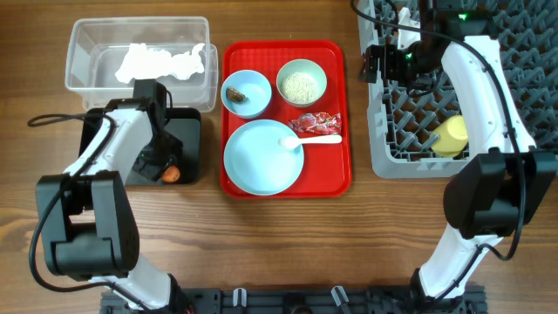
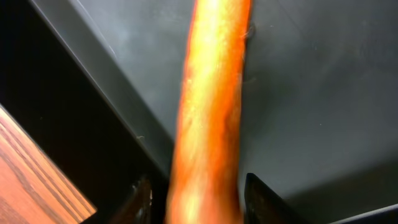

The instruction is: Sort waste into correct bins and load items into the dishwasher rack

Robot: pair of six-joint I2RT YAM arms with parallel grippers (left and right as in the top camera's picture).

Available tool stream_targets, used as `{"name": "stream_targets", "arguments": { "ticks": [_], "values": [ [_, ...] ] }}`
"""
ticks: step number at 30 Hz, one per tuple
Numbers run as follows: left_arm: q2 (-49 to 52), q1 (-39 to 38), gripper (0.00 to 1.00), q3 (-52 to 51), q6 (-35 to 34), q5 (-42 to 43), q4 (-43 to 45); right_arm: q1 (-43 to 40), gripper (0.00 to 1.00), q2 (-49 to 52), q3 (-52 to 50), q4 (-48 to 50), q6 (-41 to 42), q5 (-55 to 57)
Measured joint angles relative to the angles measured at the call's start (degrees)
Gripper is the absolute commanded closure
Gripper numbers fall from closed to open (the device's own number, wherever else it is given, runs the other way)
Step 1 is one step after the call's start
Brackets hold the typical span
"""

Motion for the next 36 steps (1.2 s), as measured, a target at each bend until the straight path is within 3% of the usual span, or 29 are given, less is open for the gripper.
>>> {"name": "stream_targets", "arguments": {
  "ticks": [5, 9, 15, 21, 31, 36],
  "values": [
    [-0.39, 0.0, 0.39, 0.55, -0.26, -0.02, -3.78, 0.0, 0.0, 0.0, 0.0, -0.09, 0.0, 0.02],
    [-5.92, -0.13, 0.28, 5.42, 2.71, 0.15, -5.62, 0.0, 0.0, 0.0, 0.0, -0.04, 0.0, 0.02],
    [-17.38, -6.27, 0.2, 10.49, 16.37, 6.29, 6.91, 0.0, 0.0, 0.0, 0.0, 0.0, 0.0, 0.02],
    [-12.92, -19.32, 0.19, 10.56, 27.74, 9.92, 8.52, 0.0, 0.0, 0.0, 0.0, -0.02, 0.0, 0.15],
    [-1.62, -32.92, 0.18, 10.56, 30.49, 10.62, 12.13, 0.0, 0.0, 0.0, 0.0, 0.02, 0.0, -0.57],
    [-1.77, -31.12, 0.11, 10.58, 27.02, 11.1, 10.45, 2.19, 0.0, 0.0, -0.96, 1.81, -0.44, -2.67]
  ]
}}
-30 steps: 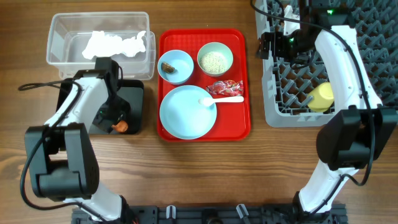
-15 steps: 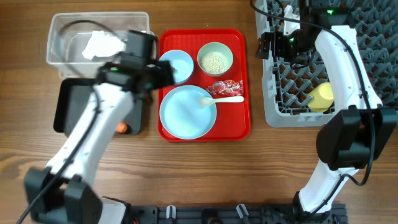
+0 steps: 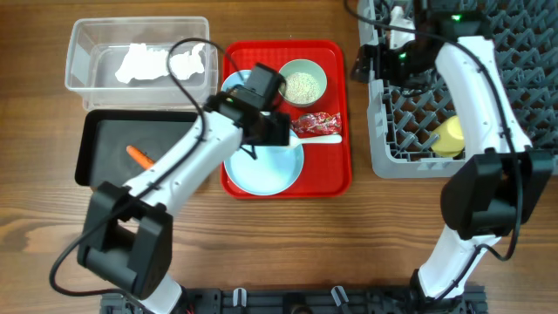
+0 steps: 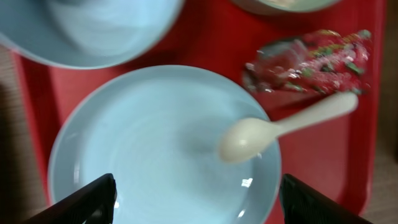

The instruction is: Sort waste into correct bins and load items into the dishwasher rack

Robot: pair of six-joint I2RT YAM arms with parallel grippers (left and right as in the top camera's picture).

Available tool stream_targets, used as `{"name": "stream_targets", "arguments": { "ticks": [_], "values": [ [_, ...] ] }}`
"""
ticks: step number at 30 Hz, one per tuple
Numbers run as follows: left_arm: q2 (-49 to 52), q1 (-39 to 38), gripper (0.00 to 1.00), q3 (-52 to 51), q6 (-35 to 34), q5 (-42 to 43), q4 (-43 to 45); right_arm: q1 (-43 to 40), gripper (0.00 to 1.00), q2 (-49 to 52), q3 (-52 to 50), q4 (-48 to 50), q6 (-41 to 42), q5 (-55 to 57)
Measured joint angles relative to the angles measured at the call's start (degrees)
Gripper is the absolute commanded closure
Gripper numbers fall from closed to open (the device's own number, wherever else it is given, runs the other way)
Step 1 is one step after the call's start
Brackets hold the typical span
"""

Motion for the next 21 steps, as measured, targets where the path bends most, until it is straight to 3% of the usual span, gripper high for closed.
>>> {"name": "stream_targets", "arguments": {
  "ticks": [3, 6, 11, 21],
  "values": [
    [-2.29, 5.9, 0.04, 0.0, -4.35, 0.59, -3.04, 3.63, 0.02, 0.0, -2.93, 1.27, -1.66, -0.39],
    [-8.04, 12.0, 0.02, 0.22, -6.86, 0.87, -3.21, 7.37, 0.14, 0.0, -5.53, 2.49, -4.76, -0.68],
    [-15.76, 17.92, 0.0, 1.55, -7.82, 1.07, -3.13, 11.98, 0.23, 0.0, -7.93, 4.17, -15.06, -1.07],
    [-16.11, 19.56, 0.0, 1.7, -7.72, 1.46, -3.48, 13.31, 0.23, 0.0, -23.47, 10.67, -36.2, -3.21]
  ]
}}
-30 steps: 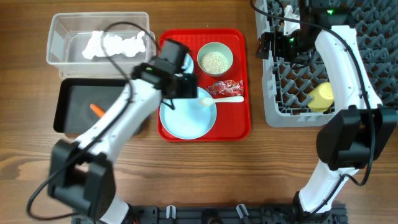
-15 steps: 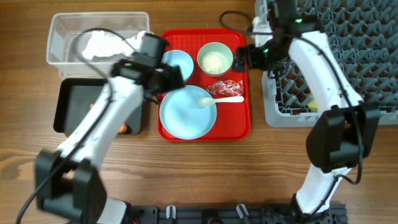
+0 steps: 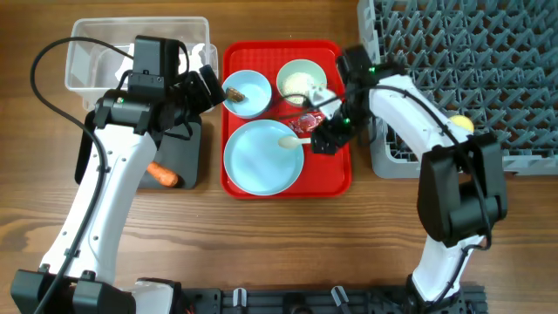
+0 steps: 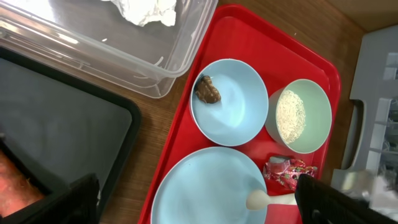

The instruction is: Sort waste into correct bins and load items into the dishwasher rack

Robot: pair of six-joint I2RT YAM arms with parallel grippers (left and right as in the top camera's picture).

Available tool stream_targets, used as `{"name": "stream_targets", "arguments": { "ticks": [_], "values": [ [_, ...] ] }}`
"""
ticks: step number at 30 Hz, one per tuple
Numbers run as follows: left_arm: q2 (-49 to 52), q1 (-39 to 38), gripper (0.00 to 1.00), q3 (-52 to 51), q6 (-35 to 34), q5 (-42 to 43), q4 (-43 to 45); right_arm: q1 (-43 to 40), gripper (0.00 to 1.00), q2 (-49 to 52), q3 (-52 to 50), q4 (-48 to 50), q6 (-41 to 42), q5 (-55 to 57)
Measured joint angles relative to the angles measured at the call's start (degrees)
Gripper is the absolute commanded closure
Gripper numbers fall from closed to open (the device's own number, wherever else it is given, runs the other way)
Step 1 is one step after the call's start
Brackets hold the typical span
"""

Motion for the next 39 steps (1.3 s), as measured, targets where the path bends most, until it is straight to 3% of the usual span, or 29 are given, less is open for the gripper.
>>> {"name": "stream_targets", "arguments": {
  "ticks": [7, 12, 16, 17, 20, 23, 31, 35, 39],
  "values": [
    [0.0, 0.0, 0.0, 0.0, 0.85, -0.02, 0.0, 0.0, 0.25, 0.0, -4.57, 10.58, -5.16, -2.8],
    [0.0, 0.0, 0.0, 0.0, 1.05, -0.02, 0.02, 0.0, 0.36, 0.0, -4.96, 12.48, -5.44, -3.45],
    [0.0, 0.0, 0.0, 0.0, 1.05, -0.02, 0.02, 0.0, 0.39, 0.02, -7.93, 15.47, -5.6, -3.67],
    [0.0, 0.0, 0.0, 0.0, 1.05, -0.02, 0.02, 0.0, 0.42, 0.02, -8.7, 16.26, -5.6, -3.74],
    [0.0, 0.0, 0.0, 0.0, 1.05, -0.02, 0.0, 0.0, 0.75, 0.02, -11.37, 19.15, -5.97, -4.07],
    [0.0, 0.0, 0.0, 0.0, 1.05, -0.02, 0.0, 0.0, 0.96, 0.02, -11.82, 19.98, -5.66, -4.11],
    [0.0, 0.0, 0.0, 0.0, 1.05, -0.02, 0.0, 0.0, 0.96, 0.02, -11.91, 20.96, 0.85, -2.73],
    [0.0, 0.0, 0.0, 0.0, 1.07, -0.02, 0.0, 0.0, 0.96, 0.0, -8.31, 10.84, 4.57, -2.47],
    [0.0, 0.0, 0.0, 0.0, 1.07, -0.02, 0.0, 0.0, 0.96, -3.82, 2.54, -1.22, 6.03, -0.96]
  ]
}}
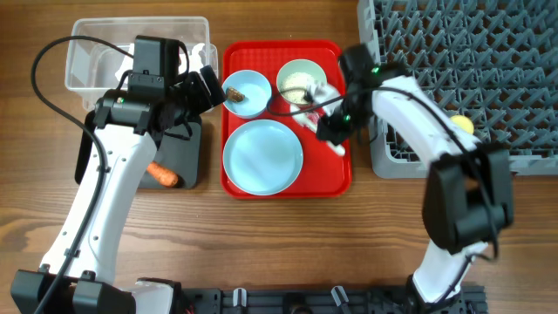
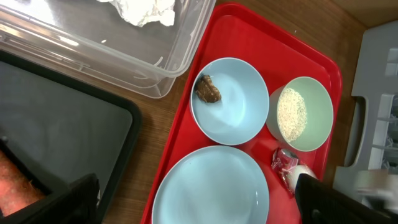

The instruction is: Sort waste into correct bins and load items into the dishwasher rack

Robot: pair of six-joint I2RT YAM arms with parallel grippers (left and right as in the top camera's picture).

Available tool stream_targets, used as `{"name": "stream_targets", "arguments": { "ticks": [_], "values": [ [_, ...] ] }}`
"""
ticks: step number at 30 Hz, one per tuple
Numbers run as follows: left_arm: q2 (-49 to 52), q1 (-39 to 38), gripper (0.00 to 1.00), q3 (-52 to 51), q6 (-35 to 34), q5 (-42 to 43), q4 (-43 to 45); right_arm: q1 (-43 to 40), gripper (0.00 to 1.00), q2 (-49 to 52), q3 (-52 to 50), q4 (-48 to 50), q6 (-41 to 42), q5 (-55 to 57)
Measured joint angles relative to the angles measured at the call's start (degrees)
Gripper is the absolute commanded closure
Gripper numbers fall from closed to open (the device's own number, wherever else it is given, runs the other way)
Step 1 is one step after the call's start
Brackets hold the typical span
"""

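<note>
A red tray [image 1: 288,48] holds a big light-blue plate [image 1: 262,157], a blue bowl [image 1: 247,92] with a brown scrap [image 2: 208,91], a bowl of rice [image 1: 299,80] and a red wrapper [image 2: 285,163]. My right gripper [image 1: 334,125] is shut on the white spoon [image 1: 339,146] at the tray's right side, off the plate. My left gripper [image 1: 199,85] hovers open between the clear bin and the tray, holding nothing; one of its fingers [image 2: 68,199] shows at the frame's bottom edge.
The clear bin [image 1: 96,52] with crumpled white paper stands at the back left. In front of it a black tray [image 1: 187,157] holds a carrot [image 1: 162,174]. The grey dishwasher rack [image 1: 453,87] on the right holds a yellow item [image 1: 464,125].
The spoon's bowl lay on the big plate; now the spoon is off it, at the tray's right side in my right gripper. The plate is bare. My left arm has not moved.
My left gripper was low in the black tray with the carrot between its fingers, the right one at the rack. Then the carrot lay loose and the left gripper hung over the plate. Then it was back by the clear bin, the right gripper at the spoon, which it now holds.
</note>
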Motion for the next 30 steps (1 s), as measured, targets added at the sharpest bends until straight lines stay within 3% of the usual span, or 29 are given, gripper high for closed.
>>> {"name": "stream_targets", "arguments": {
  "ticks": [3, 8, 16, 17, 19, 22, 24, 30],
  "values": [
    [0.0, 0.0, 0.0, 0.0, 0.0, -0.02, 0.0, -0.07, 0.96, -6.56, 4.26, 0.42, 2.49, 3.02],
    [0.0, 0.0, 0.0, 0.0, 0.0, -0.24, 0.0, -2.78, 0.96, -16.57, 6.16, 3.85, 13.68, 17.77],
    [0.0, 0.0, 0.0, 0.0, 0.0, -0.26, 0.0, -11.91, 0.95, -13.84, 2.97, 3.17, 20.46, 28.3],
    [0.0, 0.0, 0.0, 0.0, 0.0, -0.26, 0.0, -12.94, 0.91, -13.11, 2.1, 3.52, 20.65, 28.02],
    [0.0, 0.0, 0.0, 0.0, 0.0, -0.28, 0.0, -13.99, 0.69, -11.82, 0.57, 4.63, 20.96, 26.86],
    [0.0, 0.0, 0.0, 0.0, 0.0, -0.46, 0.02, -14.1, 0.49, -10.03, -0.98, 6.1, 21.4, 25.35],
    [0.0, 0.0, 0.0, 0.0, 0.0, -0.46, 0.04, -14.1, 0.44, -9.38, -1.09, 6.14, 21.44, 24.98],
    [0.0, 0.0, 0.0, 0.0, 0.0, -0.46, 0.04, -14.1, 0.44, -8.76, -1.07, 6.64, 21.68, 23.08]
  ]
}}
